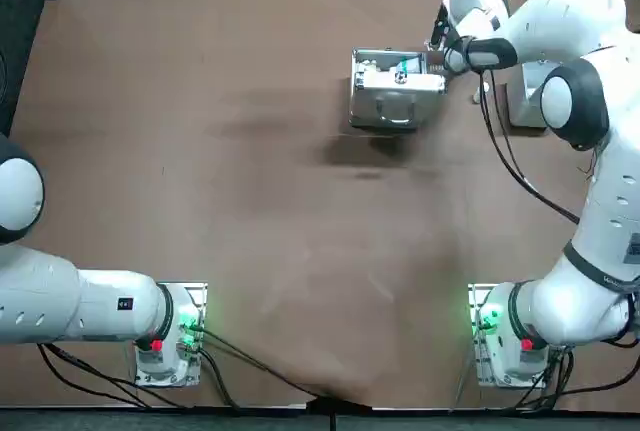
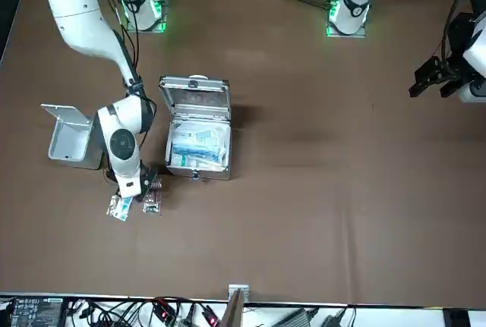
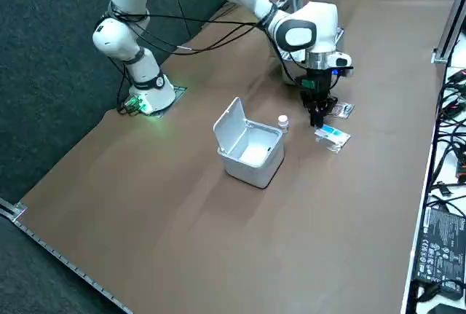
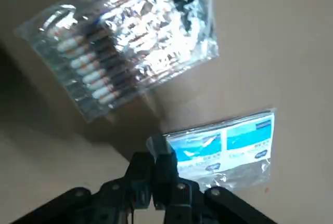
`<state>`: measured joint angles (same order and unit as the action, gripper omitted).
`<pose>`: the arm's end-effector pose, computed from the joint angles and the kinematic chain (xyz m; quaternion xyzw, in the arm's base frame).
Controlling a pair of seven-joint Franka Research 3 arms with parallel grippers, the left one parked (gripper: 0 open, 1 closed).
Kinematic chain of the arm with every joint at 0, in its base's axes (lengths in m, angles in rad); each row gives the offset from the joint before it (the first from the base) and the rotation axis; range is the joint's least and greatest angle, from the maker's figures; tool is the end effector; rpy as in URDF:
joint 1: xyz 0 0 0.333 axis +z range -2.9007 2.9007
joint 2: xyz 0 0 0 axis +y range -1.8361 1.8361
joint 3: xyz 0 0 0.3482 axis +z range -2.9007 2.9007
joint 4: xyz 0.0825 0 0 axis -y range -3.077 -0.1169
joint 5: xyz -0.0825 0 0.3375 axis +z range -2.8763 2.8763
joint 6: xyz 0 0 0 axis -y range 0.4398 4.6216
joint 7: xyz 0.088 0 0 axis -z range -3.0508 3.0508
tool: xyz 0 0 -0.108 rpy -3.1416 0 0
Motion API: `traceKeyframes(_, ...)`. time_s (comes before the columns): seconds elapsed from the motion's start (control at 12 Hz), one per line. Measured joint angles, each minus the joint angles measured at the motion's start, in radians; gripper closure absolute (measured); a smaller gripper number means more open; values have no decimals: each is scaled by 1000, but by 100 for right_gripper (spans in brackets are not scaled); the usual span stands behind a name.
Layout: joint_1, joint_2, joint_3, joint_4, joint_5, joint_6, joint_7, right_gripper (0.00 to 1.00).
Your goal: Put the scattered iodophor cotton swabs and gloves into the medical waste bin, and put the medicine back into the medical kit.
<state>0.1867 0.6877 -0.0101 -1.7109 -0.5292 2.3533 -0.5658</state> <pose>0.6492 0.1094 0.2465 0.8297 0.5264 -0.0575 0.1766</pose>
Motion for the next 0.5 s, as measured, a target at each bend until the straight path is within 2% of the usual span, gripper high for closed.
traceKeyframes(0.08,-8,0,-2,8,0,0,1,93)
traceKeyframes(0.25,-20,0,-4,21,2,0,1,98)
traceKeyframes(0.5,-31,0,-4,42,20,-23,1,99)
